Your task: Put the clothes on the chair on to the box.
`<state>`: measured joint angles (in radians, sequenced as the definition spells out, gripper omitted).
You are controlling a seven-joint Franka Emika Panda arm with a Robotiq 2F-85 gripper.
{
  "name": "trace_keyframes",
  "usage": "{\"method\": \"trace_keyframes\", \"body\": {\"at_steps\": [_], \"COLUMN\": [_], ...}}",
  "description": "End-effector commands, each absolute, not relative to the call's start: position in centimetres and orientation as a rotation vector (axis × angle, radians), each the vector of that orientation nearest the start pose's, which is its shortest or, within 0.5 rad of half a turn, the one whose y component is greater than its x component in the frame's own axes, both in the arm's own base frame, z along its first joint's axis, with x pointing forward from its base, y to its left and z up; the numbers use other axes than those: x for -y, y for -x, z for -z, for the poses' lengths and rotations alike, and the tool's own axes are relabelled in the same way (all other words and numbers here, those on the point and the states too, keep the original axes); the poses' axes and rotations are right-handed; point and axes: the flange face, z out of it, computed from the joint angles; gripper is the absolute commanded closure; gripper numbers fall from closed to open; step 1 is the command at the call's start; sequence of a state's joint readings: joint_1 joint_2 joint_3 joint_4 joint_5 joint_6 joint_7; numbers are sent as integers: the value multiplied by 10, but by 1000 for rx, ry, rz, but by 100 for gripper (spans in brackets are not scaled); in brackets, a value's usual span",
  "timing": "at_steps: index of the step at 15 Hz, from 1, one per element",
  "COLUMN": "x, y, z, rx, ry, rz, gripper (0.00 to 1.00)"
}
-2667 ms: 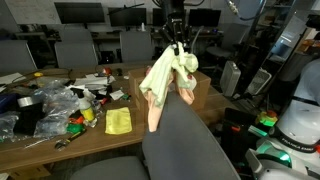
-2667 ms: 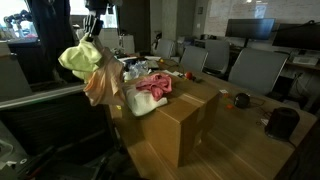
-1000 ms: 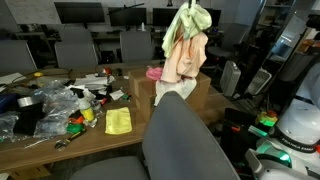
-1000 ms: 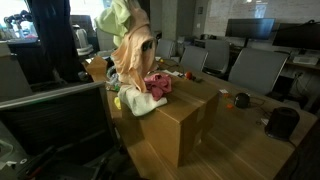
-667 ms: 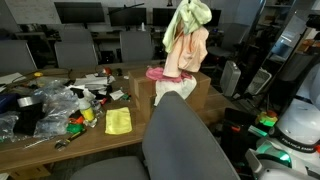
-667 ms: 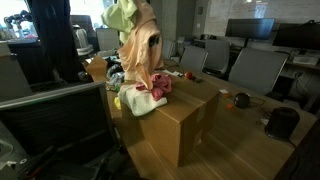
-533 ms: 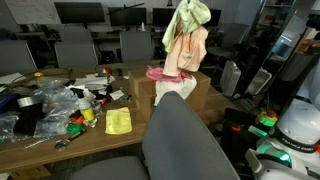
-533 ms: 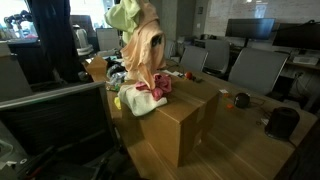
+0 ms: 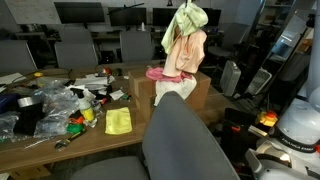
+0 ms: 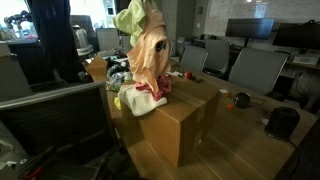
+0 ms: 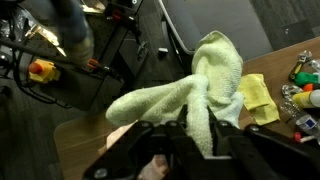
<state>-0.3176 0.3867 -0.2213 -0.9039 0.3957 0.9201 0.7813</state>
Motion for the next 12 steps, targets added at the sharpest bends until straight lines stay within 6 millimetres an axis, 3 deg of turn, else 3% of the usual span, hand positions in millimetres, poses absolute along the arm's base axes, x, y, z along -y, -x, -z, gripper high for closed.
{"method": "trace_keyframes", "body": {"at_steps": [1, 6, 7, 8, 10, 12], "x": [226, 230, 231, 233, 235, 235], "y": [-548, -557, -558, -558, -558, -558], "z": [-659, -655, -653, -652, -651, -652], "rx": [-1572, -1593, -1583, -1577, -1547, -1507], "ry": [2357, 2299, 2298, 2293, 2296, 2310], "rz": [-621, -627, -630, -621, -619, -607], "gripper": [93, 93, 89, 60, 52, 36]}}
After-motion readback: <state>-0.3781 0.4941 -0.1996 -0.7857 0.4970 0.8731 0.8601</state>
